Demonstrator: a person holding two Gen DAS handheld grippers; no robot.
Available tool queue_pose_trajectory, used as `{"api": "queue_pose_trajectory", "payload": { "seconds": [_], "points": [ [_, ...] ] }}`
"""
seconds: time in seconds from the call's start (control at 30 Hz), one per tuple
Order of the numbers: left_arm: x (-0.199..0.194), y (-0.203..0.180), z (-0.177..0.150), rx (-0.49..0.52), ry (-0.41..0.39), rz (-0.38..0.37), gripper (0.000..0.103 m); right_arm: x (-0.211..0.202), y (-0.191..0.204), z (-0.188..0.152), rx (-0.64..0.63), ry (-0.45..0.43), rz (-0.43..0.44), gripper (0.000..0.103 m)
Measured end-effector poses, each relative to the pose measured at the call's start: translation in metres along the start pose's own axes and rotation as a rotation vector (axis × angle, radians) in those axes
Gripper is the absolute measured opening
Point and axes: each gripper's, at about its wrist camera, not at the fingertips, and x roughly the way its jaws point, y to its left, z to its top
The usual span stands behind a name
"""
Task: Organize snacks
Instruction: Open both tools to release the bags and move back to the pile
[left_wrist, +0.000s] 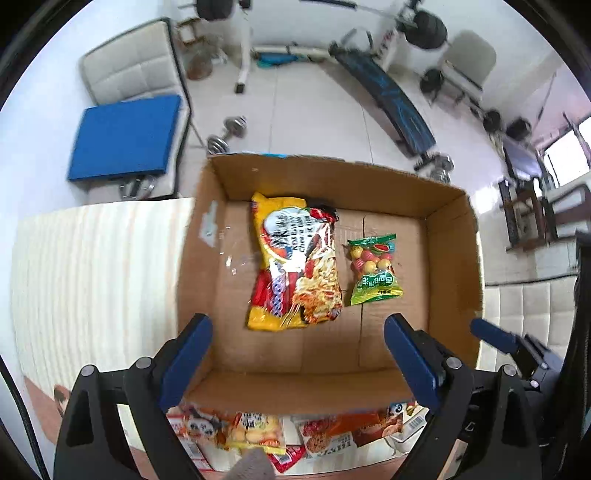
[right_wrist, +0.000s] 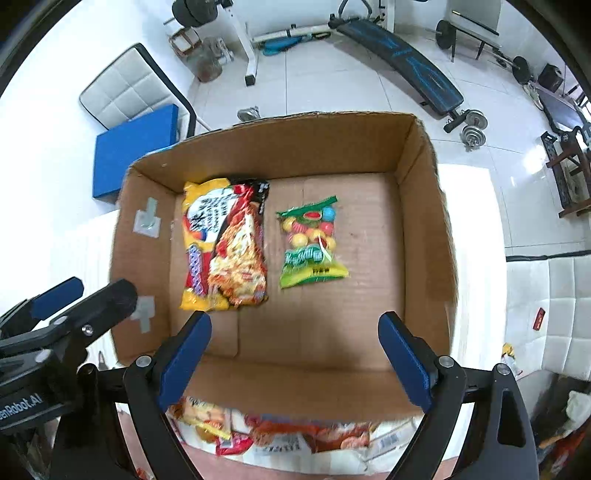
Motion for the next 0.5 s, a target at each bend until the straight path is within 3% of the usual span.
{"api": "queue_pose_trajectory", "payload": {
  "seconds": [0.13, 0.23, 0.37, 0.5],
  "points": [
    [-0.034, 0.002, -0.028, -0.006, -0.108, 0.045, 0.095, -0.026, 0.004, -0.035, 0.004, -0.062, 0.016, 0.094],
    [-0.047, 0.006, -0.052, -0.008, -0.131, 0.038, 0.095, -0.035, 0.002, -0.062, 0.012, -0.073, 0.051, 0.094],
    [-0.043, 0.016, -0.085, -0.006, -0.11, 0.05, 0.095, -0.029, 0.001, -0.099, 0.024, -0.043, 0.076, 0.094],
    [-0.009, 0.028, -0.118, -0.009, -0.034, 0.073, 0.095, 0.005, -0.006, -0.129, 0.057, 0.039, 0.096, 0.094]
  ]
}}
